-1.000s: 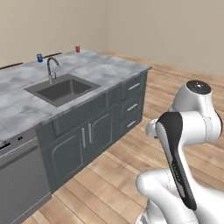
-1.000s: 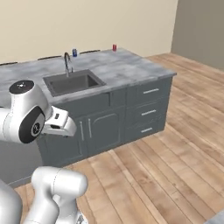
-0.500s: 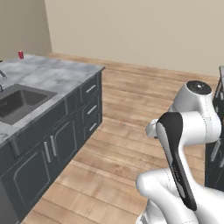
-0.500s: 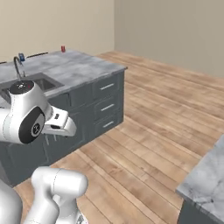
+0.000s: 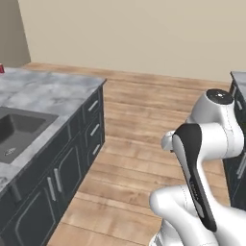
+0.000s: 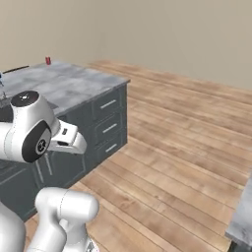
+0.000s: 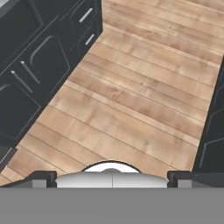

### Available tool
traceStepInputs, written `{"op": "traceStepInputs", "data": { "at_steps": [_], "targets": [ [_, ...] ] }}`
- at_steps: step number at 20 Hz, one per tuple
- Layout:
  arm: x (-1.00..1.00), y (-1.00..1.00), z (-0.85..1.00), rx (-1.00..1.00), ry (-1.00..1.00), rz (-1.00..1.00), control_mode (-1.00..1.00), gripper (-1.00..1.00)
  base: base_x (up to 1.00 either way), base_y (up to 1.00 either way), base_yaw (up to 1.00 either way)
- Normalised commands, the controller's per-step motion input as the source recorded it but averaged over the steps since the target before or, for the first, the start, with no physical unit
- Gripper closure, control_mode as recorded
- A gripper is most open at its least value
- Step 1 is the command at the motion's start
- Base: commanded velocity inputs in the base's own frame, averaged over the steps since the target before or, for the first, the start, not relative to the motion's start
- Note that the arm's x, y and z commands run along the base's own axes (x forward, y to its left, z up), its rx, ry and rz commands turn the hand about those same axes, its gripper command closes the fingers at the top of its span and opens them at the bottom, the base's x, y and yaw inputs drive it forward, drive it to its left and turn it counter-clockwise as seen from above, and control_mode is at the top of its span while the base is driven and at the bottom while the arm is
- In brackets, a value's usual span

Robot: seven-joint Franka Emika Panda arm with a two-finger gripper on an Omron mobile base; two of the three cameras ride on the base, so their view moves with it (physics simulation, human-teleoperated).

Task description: Four empty soda cans are scattered around the kitchen. Gather all the cans and cluster them next to the stove for recycling.

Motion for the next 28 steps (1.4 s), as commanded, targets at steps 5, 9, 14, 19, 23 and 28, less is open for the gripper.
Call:
{"op": "traceStepInputs", "data": {
  "at_steps": [5, 9, 14, 19, 23, 28],
  "targets": [
    [0.0, 0.0, 0.0, 0.0, 0.0, 0.0, 1.0, -1.0, 0.7, 0.43, -0.28],
    [0.0, 0.0, 0.0, 0.0, 0.0, 0.0, 1.0, -1.0, 0.71, 0.43, -0.28],
    [0.0, 0.0, 0.0, 0.0, 0.0, 0.0, 1.0, -1.0, 0.65, 0.25, -0.28],
    [0.0, 0.0, 0.0, 0.0, 0.0, 0.0, 1.0, -1.0, 0.0, -0.01, -0.5],
    [0.0, 0.0, 0.0, 0.0, 0.0, 0.0, 1.0, -1.0, 0.34, 0.09, -0.37],
    [0.0, 0.0, 0.0, 0.0, 0.0, 0.0, 1.0, -1.0, 0.89, 0.4, -0.2]
  ]
}}
